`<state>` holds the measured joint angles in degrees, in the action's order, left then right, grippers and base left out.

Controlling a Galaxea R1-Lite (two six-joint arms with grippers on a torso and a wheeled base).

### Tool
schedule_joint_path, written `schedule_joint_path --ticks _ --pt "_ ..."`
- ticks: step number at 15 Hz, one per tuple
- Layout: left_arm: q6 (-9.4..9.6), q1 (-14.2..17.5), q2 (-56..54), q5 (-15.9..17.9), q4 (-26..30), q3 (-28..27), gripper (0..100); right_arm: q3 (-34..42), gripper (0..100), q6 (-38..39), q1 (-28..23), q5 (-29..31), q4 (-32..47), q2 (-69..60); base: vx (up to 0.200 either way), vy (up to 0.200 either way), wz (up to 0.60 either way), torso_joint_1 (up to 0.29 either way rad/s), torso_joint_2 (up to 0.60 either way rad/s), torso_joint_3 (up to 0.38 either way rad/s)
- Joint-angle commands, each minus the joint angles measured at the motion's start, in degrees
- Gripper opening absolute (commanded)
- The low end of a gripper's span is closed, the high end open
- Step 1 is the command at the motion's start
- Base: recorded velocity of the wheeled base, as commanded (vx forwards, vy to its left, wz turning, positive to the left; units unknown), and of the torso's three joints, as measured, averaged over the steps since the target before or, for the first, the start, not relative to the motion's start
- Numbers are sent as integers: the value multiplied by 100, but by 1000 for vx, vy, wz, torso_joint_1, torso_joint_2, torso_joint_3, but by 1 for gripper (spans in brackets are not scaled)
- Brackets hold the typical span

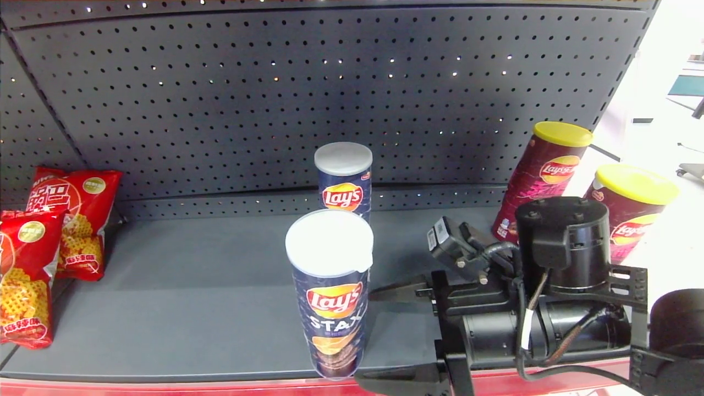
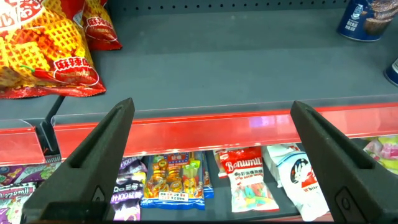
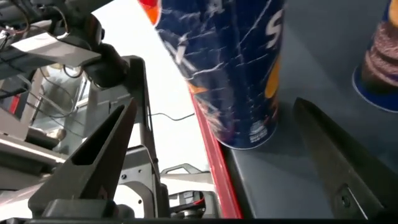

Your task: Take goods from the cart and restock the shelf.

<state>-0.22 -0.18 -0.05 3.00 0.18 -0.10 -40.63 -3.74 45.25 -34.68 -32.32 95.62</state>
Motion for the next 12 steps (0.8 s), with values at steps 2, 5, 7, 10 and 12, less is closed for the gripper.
schedule_joint_path --ticks 2,5,7,10,12 --pt "-4 1 5 -1 -1 1 100 47 100 67 45 5 -11 -26 0 0 0 0 0 0" --pt "-4 1 5 8 -1 1 100 47 100 137 195 23 -11 -17 0 0 0 0 0 0" --pt "-4 1 5 8 -1 1 100 47 100 146 247 32 -11 -17 0 0 0 0 0 0" --pt "-4 1 5 -1 -1 1 100 -24 100 67 -34 32 -47 97 0 0 0 0 0 0" --pt "-4 1 5 -1 -1 1 100 -305 100 -197 -517 14 -55 299 0 0 0 0 0 0"
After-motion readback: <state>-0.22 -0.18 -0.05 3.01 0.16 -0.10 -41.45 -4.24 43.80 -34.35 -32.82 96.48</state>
